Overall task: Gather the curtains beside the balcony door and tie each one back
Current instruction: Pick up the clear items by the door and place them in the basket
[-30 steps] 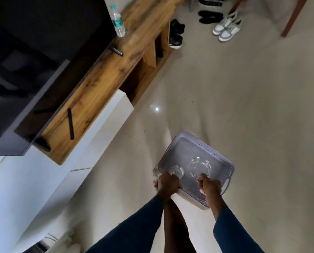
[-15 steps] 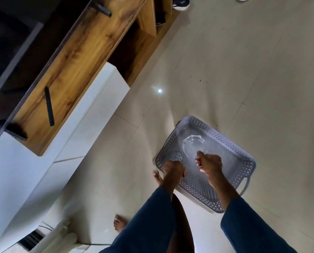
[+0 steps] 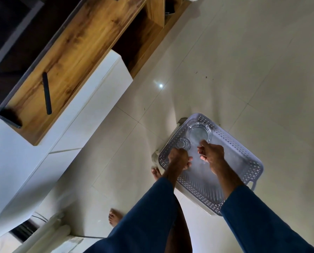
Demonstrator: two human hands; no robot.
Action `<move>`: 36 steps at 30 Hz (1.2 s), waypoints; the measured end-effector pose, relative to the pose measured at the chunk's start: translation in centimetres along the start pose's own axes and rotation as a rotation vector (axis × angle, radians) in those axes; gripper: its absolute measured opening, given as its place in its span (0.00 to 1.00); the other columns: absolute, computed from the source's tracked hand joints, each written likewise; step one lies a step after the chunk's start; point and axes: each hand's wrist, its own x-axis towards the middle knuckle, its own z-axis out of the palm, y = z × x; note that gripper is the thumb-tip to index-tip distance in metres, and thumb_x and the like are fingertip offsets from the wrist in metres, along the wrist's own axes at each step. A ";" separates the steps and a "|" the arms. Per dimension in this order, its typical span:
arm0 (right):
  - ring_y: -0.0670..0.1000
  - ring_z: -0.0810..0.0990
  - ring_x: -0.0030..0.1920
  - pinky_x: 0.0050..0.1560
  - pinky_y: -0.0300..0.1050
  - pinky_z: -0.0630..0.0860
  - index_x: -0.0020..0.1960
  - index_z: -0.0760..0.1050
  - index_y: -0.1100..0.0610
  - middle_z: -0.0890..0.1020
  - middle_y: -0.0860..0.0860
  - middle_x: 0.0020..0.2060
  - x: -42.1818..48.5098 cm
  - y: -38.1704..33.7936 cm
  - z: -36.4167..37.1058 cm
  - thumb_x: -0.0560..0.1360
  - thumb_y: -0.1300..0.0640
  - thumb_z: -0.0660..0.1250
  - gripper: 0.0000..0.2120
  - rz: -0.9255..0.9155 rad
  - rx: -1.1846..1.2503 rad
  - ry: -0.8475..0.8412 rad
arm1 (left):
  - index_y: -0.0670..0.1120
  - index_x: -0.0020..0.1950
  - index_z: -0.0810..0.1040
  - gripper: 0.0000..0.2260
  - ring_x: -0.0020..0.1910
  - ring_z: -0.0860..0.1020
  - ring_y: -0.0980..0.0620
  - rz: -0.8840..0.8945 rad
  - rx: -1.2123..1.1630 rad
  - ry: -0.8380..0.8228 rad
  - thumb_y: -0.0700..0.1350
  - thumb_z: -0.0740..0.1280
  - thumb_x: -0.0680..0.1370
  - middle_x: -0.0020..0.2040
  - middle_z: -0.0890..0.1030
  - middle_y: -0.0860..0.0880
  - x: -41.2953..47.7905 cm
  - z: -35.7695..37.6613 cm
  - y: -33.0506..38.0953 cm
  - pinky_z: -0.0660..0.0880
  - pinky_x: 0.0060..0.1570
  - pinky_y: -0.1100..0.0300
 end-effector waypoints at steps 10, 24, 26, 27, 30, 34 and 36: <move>0.48 0.81 0.31 0.31 0.39 0.79 0.43 0.82 0.64 0.86 0.57 0.35 -4.4 2.2 0.4 0.75 0.65 0.73 0.02 0.049 0.123 0.055 | 0.38 0.50 0.82 0.15 0.25 0.76 0.55 0.190 0.135 0.010 0.44 0.58 0.82 0.37 0.84 0.46 -4.0 -2.6 -1.5 0.71 0.22 0.65; 0.45 0.75 0.27 0.27 0.35 0.71 0.41 0.83 0.58 0.83 0.52 0.31 -23.4 6.1 14.3 0.77 0.63 0.67 0.08 -0.321 -0.333 -0.274 | 0.42 0.47 0.86 0.09 0.50 0.85 0.45 0.214 0.152 0.130 0.39 0.65 0.78 0.47 0.87 0.45 -9.2 -23.9 -13.5 0.81 0.51 0.52; 0.47 0.77 0.29 0.27 0.35 0.71 0.44 0.84 0.56 0.85 0.52 0.34 -26.3 7.9 18.0 0.78 0.61 0.67 0.07 -0.330 -0.441 -0.370 | 0.42 0.46 0.86 0.08 0.52 0.84 0.45 0.176 0.075 0.191 0.38 0.66 0.78 0.47 0.87 0.45 -9.8 -28.6 -17.0 0.81 0.53 0.51; 0.47 0.78 0.31 0.28 0.36 0.71 0.44 0.83 0.54 0.85 0.51 0.34 -27.7 9.0 19.9 0.78 0.60 0.67 0.07 -0.334 -0.500 -0.420 | 0.43 0.45 0.85 0.08 0.52 0.84 0.44 0.157 0.032 0.215 0.38 0.66 0.78 0.46 0.87 0.45 -10.0 -30.9 -19.0 0.80 0.54 0.51; 0.46 0.78 0.30 0.26 0.36 0.70 0.46 0.84 0.56 0.85 0.50 0.35 -32.0 12.1 24.7 0.77 0.59 0.68 0.06 -0.332 -0.630 -0.537 | 0.44 0.41 0.84 0.09 0.48 0.84 0.42 0.117 -0.067 0.246 0.40 0.66 0.78 0.46 0.87 0.43 -10.3 -36.7 -24.5 0.80 0.52 0.48; 0.47 0.78 0.31 0.27 0.38 0.70 0.47 0.83 0.58 0.85 0.52 0.37 -37.1 17.7 30.6 0.78 0.59 0.69 0.05 -0.315 -0.797 -0.660 | 0.45 0.45 0.86 0.09 0.42 0.84 0.48 0.123 -0.067 0.334 0.43 0.66 0.77 0.43 0.88 0.47 -10.8 -43.4 -31.8 0.80 0.49 0.56; 0.47 0.78 0.31 0.27 0.38 0.70 0.45 0.83 0.57 0.85 0.53 0.37 -39.8 20.9 33.3 0.78 0.60 0.69 0.05 -0.303 -0.885 -0.710 | 0.45 0.44 0.86 0.10 0.44 0.84 0.46 0.096 -0.091 0.361 0.44 0.65 0.75 0.43 0.88 0.46 -11.1 -46.6 -35.8 0.80 0.48 0.55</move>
